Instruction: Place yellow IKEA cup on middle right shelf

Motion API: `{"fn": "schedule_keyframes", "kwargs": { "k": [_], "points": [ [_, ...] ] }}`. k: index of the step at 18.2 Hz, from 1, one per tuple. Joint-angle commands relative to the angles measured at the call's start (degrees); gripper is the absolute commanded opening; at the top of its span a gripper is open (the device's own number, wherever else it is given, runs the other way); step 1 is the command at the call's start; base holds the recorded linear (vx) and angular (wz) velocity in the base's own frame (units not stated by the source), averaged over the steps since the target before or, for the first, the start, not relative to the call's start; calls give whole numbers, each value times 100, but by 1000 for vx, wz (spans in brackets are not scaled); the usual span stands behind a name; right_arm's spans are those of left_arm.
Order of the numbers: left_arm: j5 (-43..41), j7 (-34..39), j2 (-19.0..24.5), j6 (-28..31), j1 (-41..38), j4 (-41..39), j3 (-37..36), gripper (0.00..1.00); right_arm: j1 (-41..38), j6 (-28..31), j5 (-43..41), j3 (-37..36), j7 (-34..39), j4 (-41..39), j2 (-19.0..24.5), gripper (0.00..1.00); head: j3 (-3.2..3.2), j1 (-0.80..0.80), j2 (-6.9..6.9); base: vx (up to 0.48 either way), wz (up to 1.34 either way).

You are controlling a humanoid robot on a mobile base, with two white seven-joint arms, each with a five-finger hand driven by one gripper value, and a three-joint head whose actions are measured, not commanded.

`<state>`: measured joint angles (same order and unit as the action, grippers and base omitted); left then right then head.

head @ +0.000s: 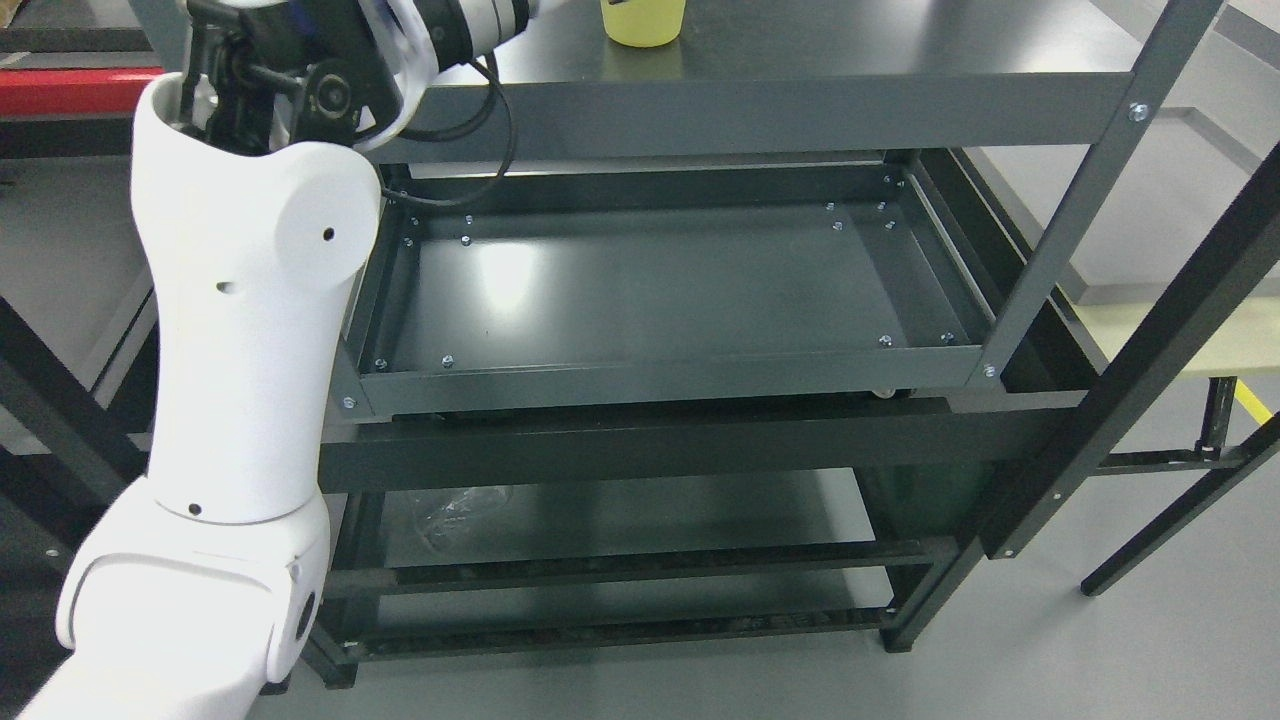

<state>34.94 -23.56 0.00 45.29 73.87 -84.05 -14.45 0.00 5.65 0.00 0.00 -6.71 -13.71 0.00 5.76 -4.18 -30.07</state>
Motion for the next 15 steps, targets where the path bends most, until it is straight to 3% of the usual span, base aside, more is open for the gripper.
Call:
{"fn": "schedule_keyframes", "kwargs": {
  "k": [1,5,9,12,15],
  "points": [
    [470,-500,100,7,-548,-323,-1313,98,-80,-29,-141,97,3,0,-100,99,0,0,0,0,0],
    [461,-509,100,-133,-1181,-428,-2218,98,-80,-29,-141,97,3,0,-100,99,0,0,0,0,0],
    [373,-431,100,-642,-2111,-323,-2686,98,-80,-29,-141,97,3,0,-100,99,0,0,0,0,0],
    [-319,-168,100,-1669,-2920,-33,-2511,98,-80,-29,-141,97,3,0,-100,100,0,0,0,0,0],
    [-716,-70,100,-2382,-3729,46,-1678,98,-80,-29,-141,97,3,0,-100,99,0,0,0,0,0]
  ]
}}
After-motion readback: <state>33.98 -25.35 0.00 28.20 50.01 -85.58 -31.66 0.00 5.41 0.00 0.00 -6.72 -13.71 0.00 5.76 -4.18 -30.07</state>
